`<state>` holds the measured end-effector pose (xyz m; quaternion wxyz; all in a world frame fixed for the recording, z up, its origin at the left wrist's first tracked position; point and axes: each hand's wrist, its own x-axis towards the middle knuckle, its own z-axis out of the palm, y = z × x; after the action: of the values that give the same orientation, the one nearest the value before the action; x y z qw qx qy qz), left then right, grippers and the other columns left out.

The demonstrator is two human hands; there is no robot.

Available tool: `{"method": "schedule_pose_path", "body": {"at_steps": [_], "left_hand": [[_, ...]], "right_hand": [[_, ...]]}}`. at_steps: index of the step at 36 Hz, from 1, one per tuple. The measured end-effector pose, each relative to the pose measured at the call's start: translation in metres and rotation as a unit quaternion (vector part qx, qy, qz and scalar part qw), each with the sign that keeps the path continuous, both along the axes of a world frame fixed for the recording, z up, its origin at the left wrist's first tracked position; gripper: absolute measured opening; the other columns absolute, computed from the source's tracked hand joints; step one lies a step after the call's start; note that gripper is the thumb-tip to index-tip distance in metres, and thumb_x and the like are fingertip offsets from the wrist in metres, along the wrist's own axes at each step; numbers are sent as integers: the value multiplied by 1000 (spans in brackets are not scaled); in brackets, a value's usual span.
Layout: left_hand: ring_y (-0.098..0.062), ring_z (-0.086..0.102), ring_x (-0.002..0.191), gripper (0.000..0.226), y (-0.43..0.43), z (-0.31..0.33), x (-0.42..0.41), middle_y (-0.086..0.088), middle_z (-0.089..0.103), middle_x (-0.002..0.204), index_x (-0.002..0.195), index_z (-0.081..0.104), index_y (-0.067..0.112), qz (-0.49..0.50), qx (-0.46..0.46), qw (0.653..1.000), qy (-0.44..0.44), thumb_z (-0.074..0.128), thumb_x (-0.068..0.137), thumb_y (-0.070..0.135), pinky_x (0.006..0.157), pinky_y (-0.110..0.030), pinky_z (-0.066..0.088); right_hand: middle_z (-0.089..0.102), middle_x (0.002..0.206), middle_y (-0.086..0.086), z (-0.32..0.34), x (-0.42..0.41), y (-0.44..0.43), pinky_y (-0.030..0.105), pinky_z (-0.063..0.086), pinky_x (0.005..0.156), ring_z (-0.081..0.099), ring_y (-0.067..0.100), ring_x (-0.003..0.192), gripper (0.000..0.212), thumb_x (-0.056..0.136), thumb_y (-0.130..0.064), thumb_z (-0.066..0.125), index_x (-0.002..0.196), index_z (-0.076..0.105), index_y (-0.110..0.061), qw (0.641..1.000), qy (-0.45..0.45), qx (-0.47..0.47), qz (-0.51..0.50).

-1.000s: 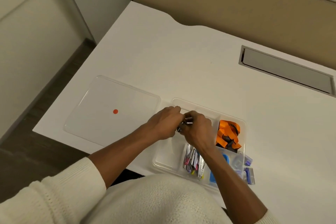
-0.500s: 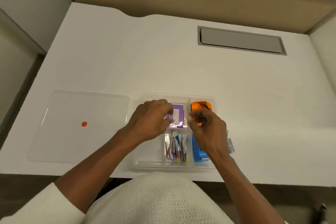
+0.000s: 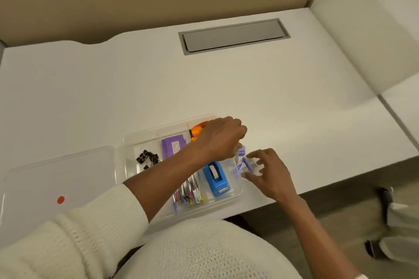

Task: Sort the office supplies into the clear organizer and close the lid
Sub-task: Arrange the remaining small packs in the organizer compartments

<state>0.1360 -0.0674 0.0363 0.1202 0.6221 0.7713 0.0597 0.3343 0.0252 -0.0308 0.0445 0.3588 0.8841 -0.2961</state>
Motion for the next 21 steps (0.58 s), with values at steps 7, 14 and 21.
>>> {"method": "schedule_pose_path", "body": {"at_steps": [7,14,21], "left_hand": [[-28,61,107,43,47,-23,6,-9,64,119,121,61,12,-77,-118,988,55,78,92,39,76,-36,35],[-30,64,115,62,64,-41,21,-11,62,128,132,58,11,-58,-207,975,50,89,82,30,78,-38,42],[-34,67,114,73,70,-49,30,-16,60,131,138,51,5,-23,-204,977,50,91,79,21,75,-40,41]], "right_hand": [[53,131,-6,-22,4,-5,30,59,82,56,13,109,71,73,-73,73,131,51,-39,999,-6,49,22],[54,122,-2,-25,-3,-7,28,55,67,53,13,104,74,76,-69,72,130,51,-24,996,-5,86,20],[52,114,0,-25,-3,-5,24,39,57,52,16,99,70,77,-59,71,132,51,-22,995,-32,92,2]]}}
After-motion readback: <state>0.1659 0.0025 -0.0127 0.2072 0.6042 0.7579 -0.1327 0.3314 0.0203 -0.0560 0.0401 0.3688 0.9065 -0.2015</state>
